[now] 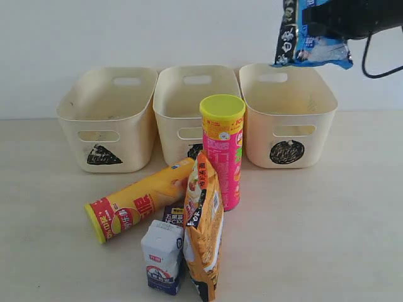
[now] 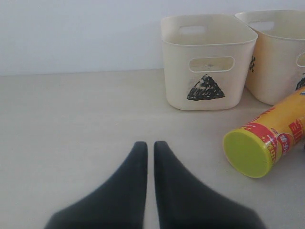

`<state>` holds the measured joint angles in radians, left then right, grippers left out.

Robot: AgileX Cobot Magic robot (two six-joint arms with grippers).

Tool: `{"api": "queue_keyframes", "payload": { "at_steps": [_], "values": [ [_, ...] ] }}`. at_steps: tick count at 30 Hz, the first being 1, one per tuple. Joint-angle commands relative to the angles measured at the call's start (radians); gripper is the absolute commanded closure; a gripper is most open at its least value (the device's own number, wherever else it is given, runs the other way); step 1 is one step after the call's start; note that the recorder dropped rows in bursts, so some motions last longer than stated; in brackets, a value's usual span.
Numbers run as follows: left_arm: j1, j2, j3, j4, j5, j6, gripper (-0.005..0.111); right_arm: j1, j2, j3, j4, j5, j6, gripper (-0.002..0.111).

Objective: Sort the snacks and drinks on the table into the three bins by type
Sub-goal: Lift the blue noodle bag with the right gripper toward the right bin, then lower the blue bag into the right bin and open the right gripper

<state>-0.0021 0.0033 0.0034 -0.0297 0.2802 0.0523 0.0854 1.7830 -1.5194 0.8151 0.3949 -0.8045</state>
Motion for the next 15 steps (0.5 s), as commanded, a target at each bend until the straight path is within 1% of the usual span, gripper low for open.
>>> {"api": "queue_keyframes", "payload": {
  "at_steps": [1,5,13,15],
  "values": [
    [-0.008,-0.003,-0.003,-0.003,-0.01,-0.006,0.103,0.041,0.09,-0.111,-0.253,-0.03,0.202,0.108],
    [-0.008,-0.003,-0.003,-0.003,-0.01,-0.006,0.103,0.045,0.167,-0.179,-0.345,-0.021,0.296,0.108],
    [-0.008,-0.003,-0.003,-0.003,-0.01,-0.006,0.103,0.045,0.248,-0.198,-0.351,-0.017,0.306,0.108],
    [-0.008,-0.003,-0.003,-0.003,-0.01,-0.006,0.103,0.045,0.264,-0.198,-0.351,-0.017,0.306,0.105]
  ]
}}
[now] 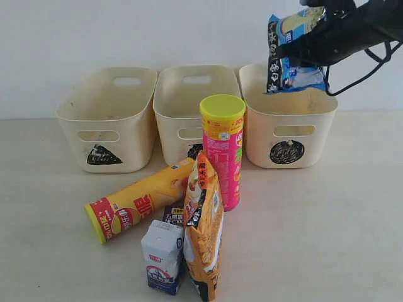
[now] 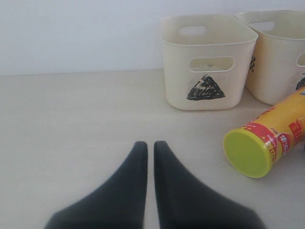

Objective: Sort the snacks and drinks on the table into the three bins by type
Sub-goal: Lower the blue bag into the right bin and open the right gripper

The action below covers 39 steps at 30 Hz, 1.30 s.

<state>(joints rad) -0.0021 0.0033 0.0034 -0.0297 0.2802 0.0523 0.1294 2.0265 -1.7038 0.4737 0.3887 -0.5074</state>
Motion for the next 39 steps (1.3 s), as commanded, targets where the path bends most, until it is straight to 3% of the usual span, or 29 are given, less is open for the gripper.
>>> {"api": "queue_keyframes", "payload": {
  "at_steps": [1,3,7,9,15,18,25,29,32,39],
  "values": [
    [-0.008,-0.003,-0.003,-0.003,-0.01,-0.006,0.103,0.001,0.022,-0.014,-0.009,-0.011,0.013,0.101],
    [-0.008,-0.003,-0.003,-0.003,-0.01,-0.006,0.103,0.001,0.028,-0.014,-0.009,-0.018,0.018,0.086],
    [-0.008,-0.003,-0.003,-0.003,-0.01,-0.006,0.103,0.001,0.028,-0.014,-0.009,-0.03,0.046,0.045],
    [-0.008,-0.003,-0.003,-0.003,-0.01,-0.006,0.103,0.001,0.028,-0.014,-0.009,-0.034,0.056,0.037],
    [-0.008,-0.003,-0.003,-0.003,-0.01,-0.006,0.103,0.001,-0.004,-0.014,-0.009,-0.023,0.066,0.039],
    [-0.008,-0.003,-0.003,-0.003,-0.01,-0.006,0.103,-0.001,-0.033,-0.014,-0.016,0.012,0.066,0.047],
    [-0.008,-0.003,-0.003,-0.003,-0.01,-0.006,0.103,-0.031,-0.134,-0.014,-0.025,0.294,0.081,0.108],
    [-0.008,-0.003,-0.003,-0.003,-0.01,-0.006,0.103,-0.038,-0.21,-0.014,-0.041,0.453,0.199,0.108],
    [-0.008,-0.003,-0.003,-0.003,-0.01,-0.006,0.103,-0.038,-0.311,0.051,-0.04,0.463,0.261,0.108],
    [-0.008,-0.003,-0.003,-0.003,-0.01,-0.006,0.103,-0.038,-0.635,0.47,0.024,0.144,0.317,0.108]
  ]
}}
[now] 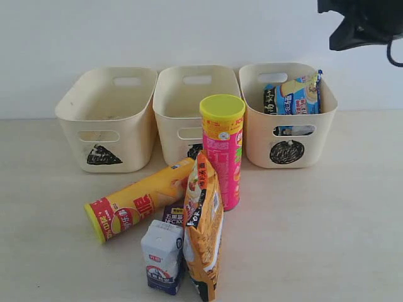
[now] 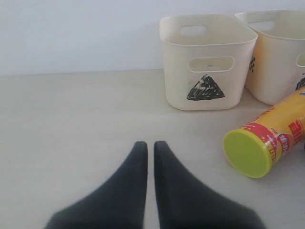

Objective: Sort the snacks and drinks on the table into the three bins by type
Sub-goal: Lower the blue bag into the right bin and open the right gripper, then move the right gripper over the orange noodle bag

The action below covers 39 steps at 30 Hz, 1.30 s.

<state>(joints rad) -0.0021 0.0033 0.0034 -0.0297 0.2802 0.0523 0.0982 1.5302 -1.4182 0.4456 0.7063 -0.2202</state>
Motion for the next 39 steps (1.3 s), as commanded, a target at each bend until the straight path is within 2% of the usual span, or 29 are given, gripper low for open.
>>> {"api": "queue_keyframes", "payload": {
  "at_steps": [1,8,14,19,28,32,39],
  "values": [
    [-0.008,-0.003,-0.003,-0.003,-0.01,-0.006,0.103,-0.007,-0.197,0.253,0.096,-0.252,0.028,0.108],
    [-0.008,-0.003,-0.003,-0.003,-0.01,-0.006,0.103,-0.007,-0.419,0.55,0.256,-0.486,0.028,0.108],
    [-0.008,-0.003,-0.003,-0.003,-0.01,-0.006,0.103,0.027,-0.581,0.73,0.303,-0.476,0.028,0.108],
    [-0.008,-0.003,-0.003,-0.003,-0.01,-0.006,0.103,0.159,-0.673,0.794,0.303,-0.328,0.023,0.108],
    [-0.008,-0.003,-0.003,-0.003,-0.01,-0.006,0.103,0.404,-0.668,0.795,0.295,-0.049,0.009,0.108],
    [-0.008,-0.003,-0.003,-0.003,-0.01,-0.006,0.103,0.448,-0.646,0.754,0.224,0.114,0.036,0.108],
    [-0.008,-0.003,-0.003,-0.003,-0.01,-0.006,0.103,0.472,-0.485,0.595,-0.055,0.501,0.24,0.108]
  ]
}}
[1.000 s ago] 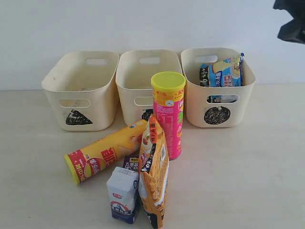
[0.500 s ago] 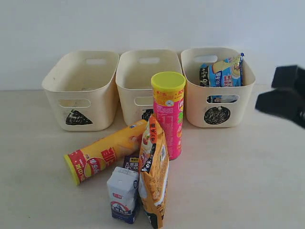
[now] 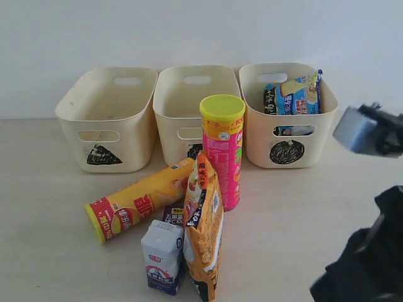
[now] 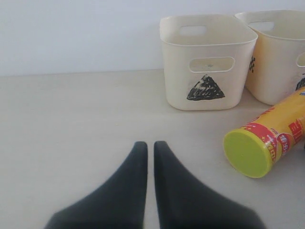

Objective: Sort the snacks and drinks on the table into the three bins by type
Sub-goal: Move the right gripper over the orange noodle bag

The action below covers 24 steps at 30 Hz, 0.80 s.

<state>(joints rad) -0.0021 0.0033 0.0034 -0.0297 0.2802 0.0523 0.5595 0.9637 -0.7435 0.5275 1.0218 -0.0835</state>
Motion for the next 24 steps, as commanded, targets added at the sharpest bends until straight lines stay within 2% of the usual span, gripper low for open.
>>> {"api": "queue_keyframes", "payload": {
  "at_steps": [1,12,18,21,24],
  "values": [
    [-0.008,-0.003,-0.003,-0.003,-0.01,-0.006,0.103,0.022,0.108,-0.106,-0.158,0.199,0.124,0.108],
    [-0.008,-0.003,-0.003,-0.003,-0.01,-0.006,0.103,0.219,0.384,-0.359,-0.302,0.199,0.166,0.108],
    [-0.008,-0.003,-0.003,-0.003,-0.01,-0.006,0.103,0.235,0.49,-0.519,-0.389,0.199,0.186,0.107],
    [-0.008,-0.003,-0.003,-0.003,-0.01,-0.006,0.103,0.235,0.532,-0.585,-0.4,0.199,0.186,0.091],
    [-0.008,-0.003,-0.003,-0.003,-0.01,-0.006,0.103,0.235,0.575,-0.627,-0.404,0.199,0.201,0.055]
  ]
}}
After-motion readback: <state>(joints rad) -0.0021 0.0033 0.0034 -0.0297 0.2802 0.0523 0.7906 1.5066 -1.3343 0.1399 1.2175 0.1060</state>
